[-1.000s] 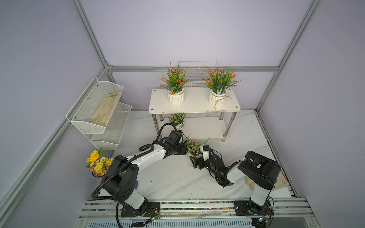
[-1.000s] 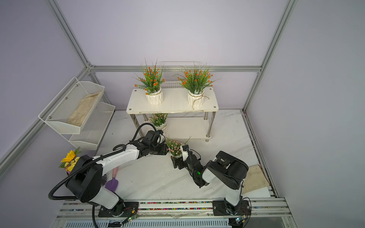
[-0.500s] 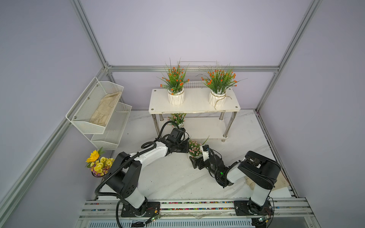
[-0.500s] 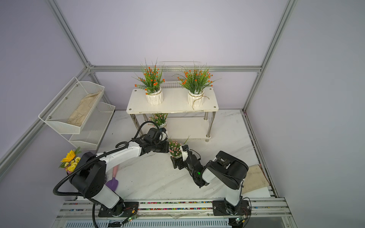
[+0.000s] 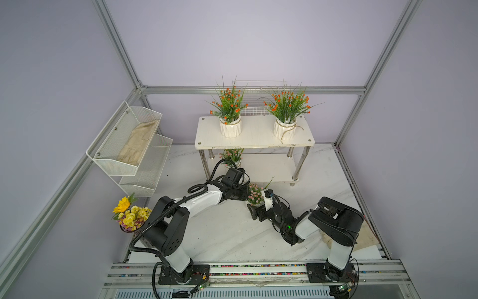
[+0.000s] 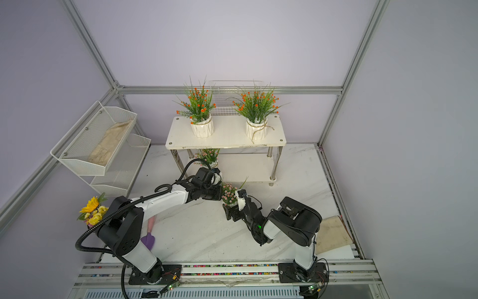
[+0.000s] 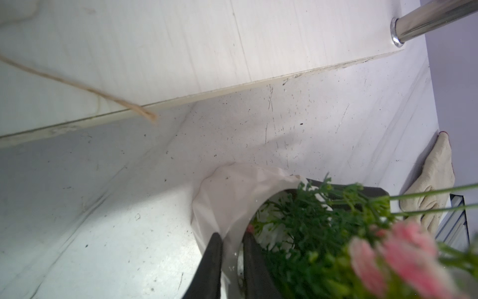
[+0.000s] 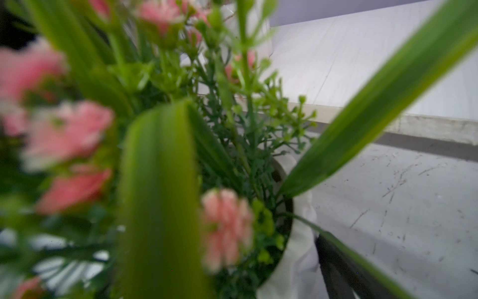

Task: Place the baby's breath potted plants on the rack by color
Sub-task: Pick up the baby's breath potted plant from the center of the board.

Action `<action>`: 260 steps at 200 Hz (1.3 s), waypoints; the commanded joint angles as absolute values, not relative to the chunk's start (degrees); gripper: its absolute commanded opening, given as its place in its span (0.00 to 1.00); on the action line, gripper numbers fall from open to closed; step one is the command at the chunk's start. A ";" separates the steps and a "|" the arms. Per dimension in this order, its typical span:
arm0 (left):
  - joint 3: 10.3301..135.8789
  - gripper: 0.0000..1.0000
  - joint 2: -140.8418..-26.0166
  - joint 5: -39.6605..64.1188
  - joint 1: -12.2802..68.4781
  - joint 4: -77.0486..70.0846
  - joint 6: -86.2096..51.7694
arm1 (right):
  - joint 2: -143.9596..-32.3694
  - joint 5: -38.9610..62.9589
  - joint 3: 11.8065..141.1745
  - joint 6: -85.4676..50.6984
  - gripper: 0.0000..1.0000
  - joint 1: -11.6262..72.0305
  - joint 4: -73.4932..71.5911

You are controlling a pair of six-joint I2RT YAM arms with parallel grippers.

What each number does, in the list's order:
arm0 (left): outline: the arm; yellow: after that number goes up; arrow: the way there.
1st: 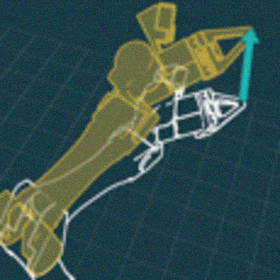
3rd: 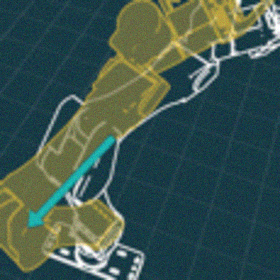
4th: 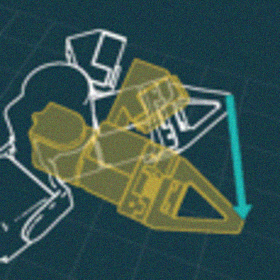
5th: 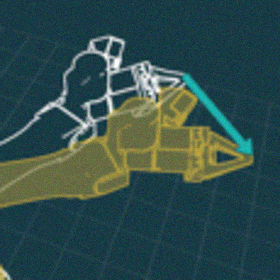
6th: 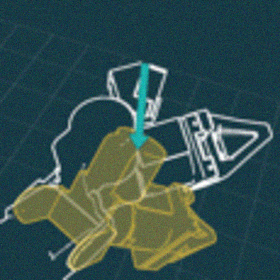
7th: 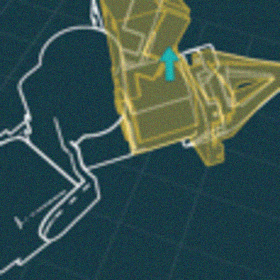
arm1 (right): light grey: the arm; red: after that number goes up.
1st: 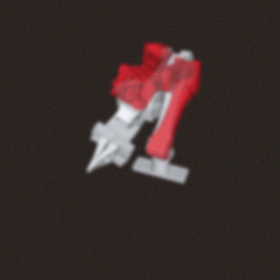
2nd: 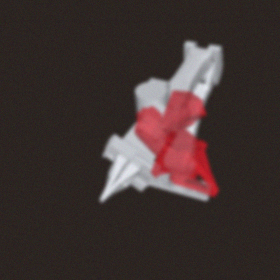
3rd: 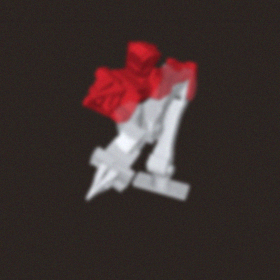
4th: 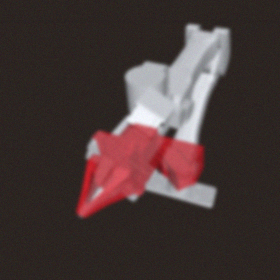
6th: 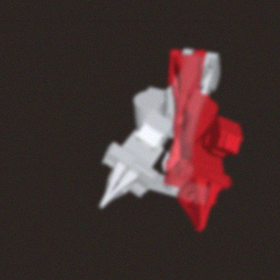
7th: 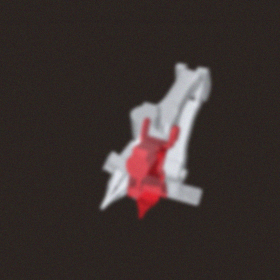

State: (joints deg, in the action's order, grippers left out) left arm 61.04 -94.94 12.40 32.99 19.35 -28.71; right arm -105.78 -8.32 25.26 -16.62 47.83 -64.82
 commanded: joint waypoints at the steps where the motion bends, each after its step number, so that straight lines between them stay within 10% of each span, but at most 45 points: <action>1: 63.86 0.16 -95.62 13.35 33.74 19.95 -27.73 | -106.68 -8.71 26.12 -16.19 0.97 47.81 -69.99; 178: 64.09 0.14 -96.68 14.75 34.72 20.34 -26.98 | -105.70 -12.31 32.78 -13.13 0.97 47.90 -54.02; 260: 64.09 0.15 -96.64 15.37 35.33 20.39 -26.63 | -103.03 -11.09 30.10 -13.56 0.70 47.92 -56.40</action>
